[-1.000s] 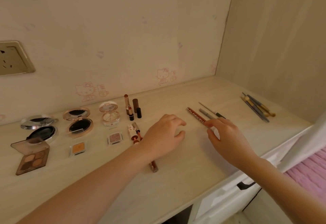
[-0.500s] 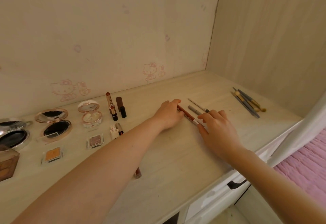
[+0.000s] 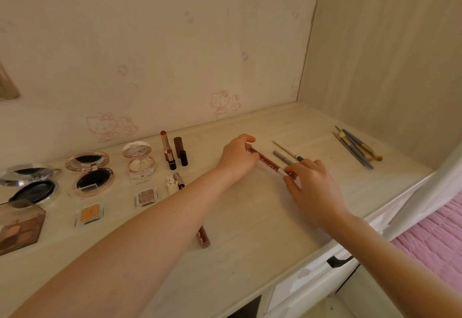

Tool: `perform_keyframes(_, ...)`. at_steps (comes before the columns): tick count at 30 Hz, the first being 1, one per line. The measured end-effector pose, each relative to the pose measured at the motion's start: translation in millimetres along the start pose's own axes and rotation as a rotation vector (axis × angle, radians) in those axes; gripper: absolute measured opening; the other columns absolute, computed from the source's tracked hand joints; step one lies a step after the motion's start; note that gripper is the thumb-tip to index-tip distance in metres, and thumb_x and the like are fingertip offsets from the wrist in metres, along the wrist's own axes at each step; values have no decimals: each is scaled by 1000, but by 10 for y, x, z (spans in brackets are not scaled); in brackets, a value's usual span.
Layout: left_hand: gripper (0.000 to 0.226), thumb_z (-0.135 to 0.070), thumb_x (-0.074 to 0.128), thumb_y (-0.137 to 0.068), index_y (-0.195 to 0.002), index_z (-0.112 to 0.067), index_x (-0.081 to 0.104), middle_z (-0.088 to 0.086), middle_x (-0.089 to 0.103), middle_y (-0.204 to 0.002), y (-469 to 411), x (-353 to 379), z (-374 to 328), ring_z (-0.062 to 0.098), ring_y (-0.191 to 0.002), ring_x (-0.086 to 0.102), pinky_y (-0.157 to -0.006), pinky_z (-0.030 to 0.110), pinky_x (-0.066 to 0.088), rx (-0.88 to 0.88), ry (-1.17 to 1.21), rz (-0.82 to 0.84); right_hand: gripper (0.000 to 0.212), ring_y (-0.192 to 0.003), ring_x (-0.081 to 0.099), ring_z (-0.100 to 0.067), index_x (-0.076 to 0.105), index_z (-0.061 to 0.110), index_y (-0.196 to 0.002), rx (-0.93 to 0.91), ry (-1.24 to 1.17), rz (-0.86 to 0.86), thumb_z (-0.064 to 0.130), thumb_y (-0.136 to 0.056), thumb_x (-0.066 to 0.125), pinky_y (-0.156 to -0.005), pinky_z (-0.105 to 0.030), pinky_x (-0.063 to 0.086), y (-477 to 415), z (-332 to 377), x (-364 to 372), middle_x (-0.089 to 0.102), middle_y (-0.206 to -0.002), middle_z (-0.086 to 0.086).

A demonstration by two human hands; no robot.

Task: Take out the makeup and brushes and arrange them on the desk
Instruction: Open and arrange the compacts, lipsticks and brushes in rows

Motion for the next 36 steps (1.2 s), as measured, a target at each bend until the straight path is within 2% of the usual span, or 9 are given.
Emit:
perform_keyframes(5, 25, -15, 68, -85, -110, -16, 68, 2, 65, -107, 173, -338, -28, 14, -92, 61, -72, 17, 48, 3, 132, -81, 24, -88, 50, -16, 66, 11, -114, -44, -108, -61, 21, -94, 55, -73, -27, 47, 4, 147, -110, 61, -97, 0)
perform_keyframes(9, 21, -19, 70, -86, -107, -15, 68, 3, 65, -99, 428, -638, -49, 27, -90, 68, -85, 36, 57, 16, 235, -56, 24, -84, 51, -17, 67, 10, -112, -55, -193, -71, 20, -97, 51, -69, -30, 47, -13, 319, -152, 58, -93, 1)
perform_keyframes(14, 19, -19, 75, -82, -100, -22, 67, -4, 67, -82, 828, -960, 23, 11, -69, 67, -74, 25, 58, 92, 262, 8, 19, -82, 54, -2, 66, 19, -109, -77, -396, -43, 21, -95, 53, -68, -8, 42, -19, 636, -165, 59, -97, 7)
perform_keyframes(17, 21, -18, 77, -79, -97, -24, 69, -4, 69, -82, 1036, -1134, 112, 8, -66, 66, -65, 21, 56, 90, 235, 20, 19, -92, 56, 1, 62, 26, -111, -53, -495, -9, 23, -95, 52, -69, -9, 42, -31, 830, -144, 62, -103, 12)
perform_keyframes(21, 21, -17, 79, -76, -90, -30, 71, -7, 72, -88, 1279, -1377, 251, 10, -80, 69, -77, 30, 58, 94, 120, -42, 20, -93, 53, 11, 56, 40, -107, -83, -544, 61, 24, -95, 52, -68, -7, 39, -24, 1140, -70, 58, -100, 24)
perform_keyframes(24, 23, -21, 79, -76, -91, -34, 69, -14, 69, -87, 1453, -1568, 352, 3, -80, 64, -76, 21, 53, 129, -30, -97, 20, -94, 52, 14, 57, 43, -104, -105, -577, 110, 27, -95, 51, -65, -4, 40, -14, 1370, -4, 58, -98, 29)
perform_keyframes(30, 23, -26, 76, -79, -94, -34, 62, -20, 60, -84, 1898, -1921, 529, -7, -86, 56, -73, 7, 41, 264, -285, -201, 16, -75, 62, -3, 62, 39, -102, -78, -769, 208, 28, -95, 54, -58, -14, 50, 70, 1851, 146, 66, -88, 12)
perform_keyframes(33, 25, -28, 72, -83, -104, -31, 59, -21, 59, -85, 2091, -2084, 652, -5, -81, 59, -70, 11, 48, 266, -357, -252, 16, -54, 56, -11, 64, 37, -98, -51, -890, 256, 25, -94, 56, -43, -20, 45, 120, 2096, 239, 64, -77, 9)
perform_keyframes(36, 19, -30, 66, -87, -103, -26, 56, -14, 62, -85, 2279, -2195, 750, 3, -71, 59, -61, 25, 53, 299, -519, -294, 16, -57, 52, -1, 67, 35, -95, -18, -948, 324, 22, -92, 58, -50, -15, 41, 165, 2303, 367, 64, -72, 13)
Point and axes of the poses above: each hand's wrist, its own y-axis away from the middle knuckle, its own x-axis out of the palm, z = x × y, the point moved 4 cm from there along -y, towards the middle knuckle
